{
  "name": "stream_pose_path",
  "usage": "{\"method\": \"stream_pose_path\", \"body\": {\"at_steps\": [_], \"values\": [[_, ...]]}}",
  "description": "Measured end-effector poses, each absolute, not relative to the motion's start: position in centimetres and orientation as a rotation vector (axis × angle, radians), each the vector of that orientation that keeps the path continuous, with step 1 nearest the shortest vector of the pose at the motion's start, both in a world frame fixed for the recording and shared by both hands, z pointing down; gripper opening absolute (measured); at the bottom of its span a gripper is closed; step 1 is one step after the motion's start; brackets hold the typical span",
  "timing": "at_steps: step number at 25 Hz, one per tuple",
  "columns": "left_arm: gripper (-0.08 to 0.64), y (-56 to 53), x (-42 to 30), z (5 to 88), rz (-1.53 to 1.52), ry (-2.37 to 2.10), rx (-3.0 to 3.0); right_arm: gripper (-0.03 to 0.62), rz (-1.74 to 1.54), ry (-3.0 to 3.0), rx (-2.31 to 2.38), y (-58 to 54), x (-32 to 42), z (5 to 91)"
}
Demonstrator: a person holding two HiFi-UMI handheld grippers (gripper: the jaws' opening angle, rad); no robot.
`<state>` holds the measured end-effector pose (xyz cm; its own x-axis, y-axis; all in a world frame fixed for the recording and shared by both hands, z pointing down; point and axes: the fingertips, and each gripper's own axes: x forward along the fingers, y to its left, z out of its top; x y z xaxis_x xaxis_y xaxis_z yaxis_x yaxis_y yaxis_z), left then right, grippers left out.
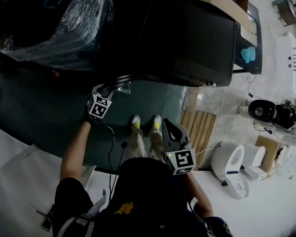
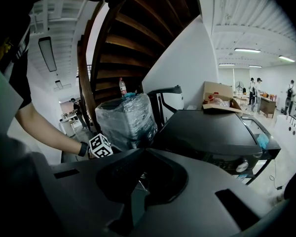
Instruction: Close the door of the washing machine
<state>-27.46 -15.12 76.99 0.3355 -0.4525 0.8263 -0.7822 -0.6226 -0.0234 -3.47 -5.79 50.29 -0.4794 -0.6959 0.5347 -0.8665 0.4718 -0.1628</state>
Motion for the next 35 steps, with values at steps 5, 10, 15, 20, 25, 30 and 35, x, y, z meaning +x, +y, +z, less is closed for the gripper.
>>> {"method": "stream_pose_path", "body": {"at_steps": [5,10,15,20,25,30,35], "values": [[0.255,-15.6,-29.0,81.6,1.288,-1.016,2.157,0.026,0.595,-2.299,1.316,-5.0,-3.5,50.7],[0.281,-17.0,-30.8,84.4,1.408,-1.011,2.130,0.026,0.630,-2.291,1.286,-4.3,-4.8,52.0],[0.308,-17.5,-31.8,88.4,1.454,-1.007,2.036,0.026,0.610,-2.295,1.261,-3.5,-5.7,52.1],[0.308,-18.8,-31.9,87.3,1.392,-1.127,2.047,0.026,0.636,-2.281,1.261,-2.3,-5.5,52.9],[0.308,-18.3,-31.6,87.5,1.408,-1.137,2.056,0.026,0.634,-2.268,1.272,-2.0,-4.6,53.0],[0.308,-17.6,-31.3,87.0,1.413,-1.159,2.049,0.026,0.631,-2.269,1.289,-1.7,-4.0,52.9],[0.308,-17.2,-31.2,87.5,1.415,-1.152,2.020,0.026,0.638,-2.261,1.307,-1.2,-3.2,52.9]]}}
